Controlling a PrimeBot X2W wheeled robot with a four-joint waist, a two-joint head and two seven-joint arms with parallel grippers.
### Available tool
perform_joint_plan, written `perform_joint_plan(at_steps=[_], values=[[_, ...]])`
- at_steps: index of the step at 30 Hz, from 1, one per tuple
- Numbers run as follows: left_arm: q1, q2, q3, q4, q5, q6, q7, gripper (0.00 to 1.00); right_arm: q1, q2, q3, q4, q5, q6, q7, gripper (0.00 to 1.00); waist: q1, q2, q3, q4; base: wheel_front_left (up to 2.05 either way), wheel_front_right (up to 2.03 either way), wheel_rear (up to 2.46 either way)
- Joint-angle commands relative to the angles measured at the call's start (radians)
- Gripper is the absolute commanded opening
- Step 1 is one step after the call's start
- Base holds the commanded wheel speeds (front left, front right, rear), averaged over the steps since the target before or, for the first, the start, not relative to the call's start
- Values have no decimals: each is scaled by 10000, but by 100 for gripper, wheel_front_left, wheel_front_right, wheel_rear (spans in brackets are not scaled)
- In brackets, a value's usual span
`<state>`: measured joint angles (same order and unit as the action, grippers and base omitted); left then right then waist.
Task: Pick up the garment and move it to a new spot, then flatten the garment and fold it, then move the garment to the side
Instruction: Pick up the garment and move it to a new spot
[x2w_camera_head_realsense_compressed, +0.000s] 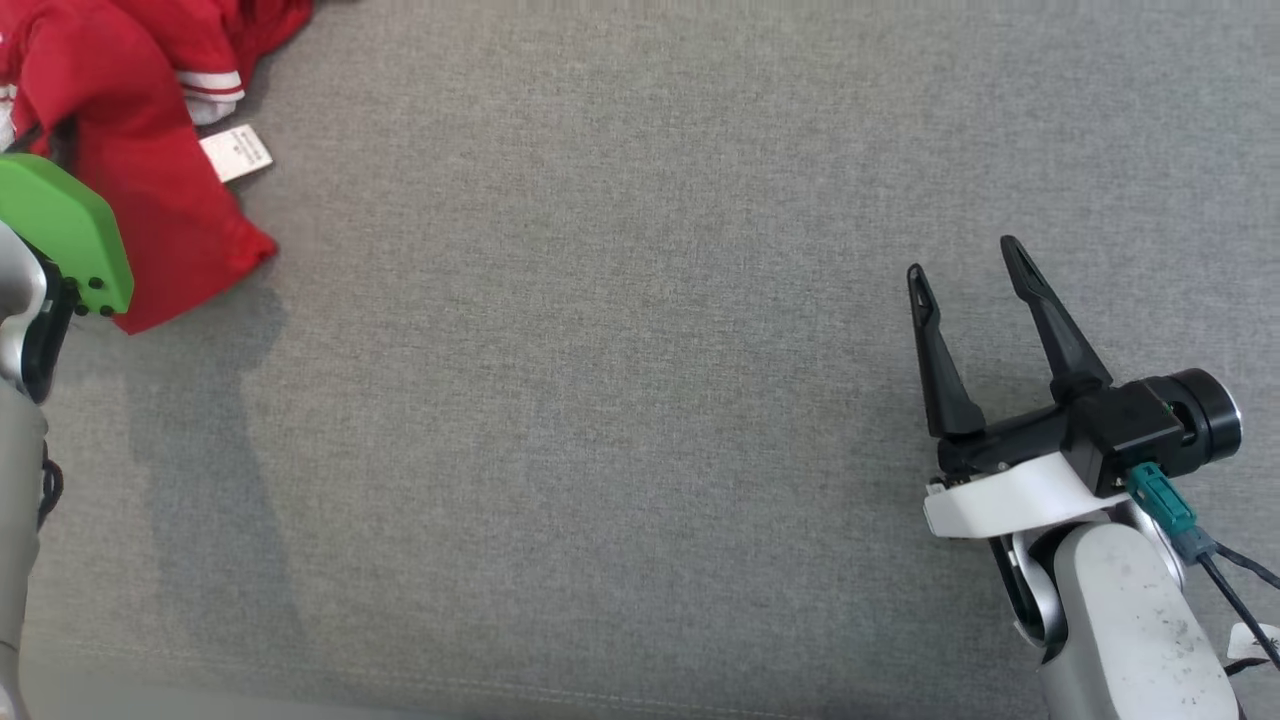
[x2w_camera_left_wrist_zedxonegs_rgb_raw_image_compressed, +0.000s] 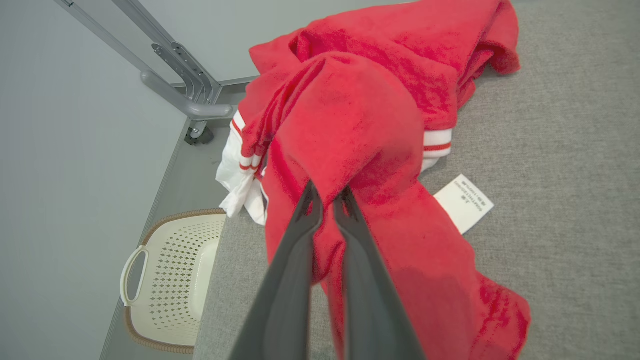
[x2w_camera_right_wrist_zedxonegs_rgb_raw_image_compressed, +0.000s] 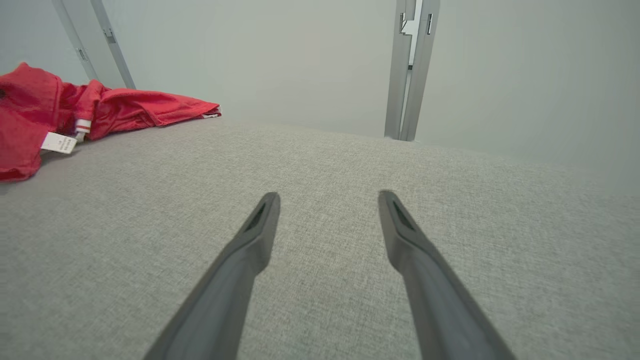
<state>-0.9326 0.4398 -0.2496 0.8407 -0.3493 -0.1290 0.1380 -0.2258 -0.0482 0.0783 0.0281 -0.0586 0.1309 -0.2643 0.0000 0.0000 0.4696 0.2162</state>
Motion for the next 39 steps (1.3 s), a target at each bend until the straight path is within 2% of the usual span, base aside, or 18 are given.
perform_joint_plan(at_steps=[1, 7, 11, 15, 20, 24, 27, 31, 36, 39], values=[[-105, 187, -68, -143, 113, -12, -79, 0, 146, -39, -2, 54, 158, -3, -4, 100, 0, 0, -578, -61, 0, 0, 0], [-324, 414, -552, -1046, 105, -13, -79, 0, 289, -37, -128, 218, 635, -3, -4, 100, 0, 0, -1529, -423, 0, 0, 0], [-536, 176, -701, -1907, -63, -5, -37, 0, 504, -36, -324, 312, 952, -3, -4, 100, 0, 0, -2189, -819, 0, 0, 0], [-714, -233, -872, -2777, -137, 106, 88, 0, 707, -34, -545, 390, 1215, -3, -5, 100, 0, 0, -2707, -1327, 0, 0, 0], [-681, -1018, -1098, -3677, -264, 378, 71, 0, 915, -33, -847, 400, 1458, -3, -5, 100, 0, 0, -2893, -2004, 0, 0, 0], [-280, -1907, -1174, -4187, -420, 861, -551, 0, 985, -33, -1108, 401, 1528, -3, -5, 100, 0, 0, -2627, -2447, 0, 0, 0], [247, -2707, -1390, -4136, -427, 1165, -1380, 0, 843, -31, -1233, 434, 1549, -1, -5, 100, 0, 0, -2225, -2734, 0, 0, 0], [1027, -3489, -1935, -3397, -534, 1261, -2288, 0, 556, -28, -1147, 442, 1654, -3, -5, 100, 0, 0, -1684, -3101, 0, 0, 0], [1792, -3884, -2997, -2294, -800, 1297, -3022, 0, 310, -34, -873, 477, 1866, -4, -5, 100, 0, 0, -1198, -3573, 0, 0, 0], [2218, -3882, -4078, -2308, -1757, 1423, -3328, 0, 225, -33, -768, 556, 1909, -5, -5, 100, 0, 0, -1065, -3795, 0, 0, 0]])
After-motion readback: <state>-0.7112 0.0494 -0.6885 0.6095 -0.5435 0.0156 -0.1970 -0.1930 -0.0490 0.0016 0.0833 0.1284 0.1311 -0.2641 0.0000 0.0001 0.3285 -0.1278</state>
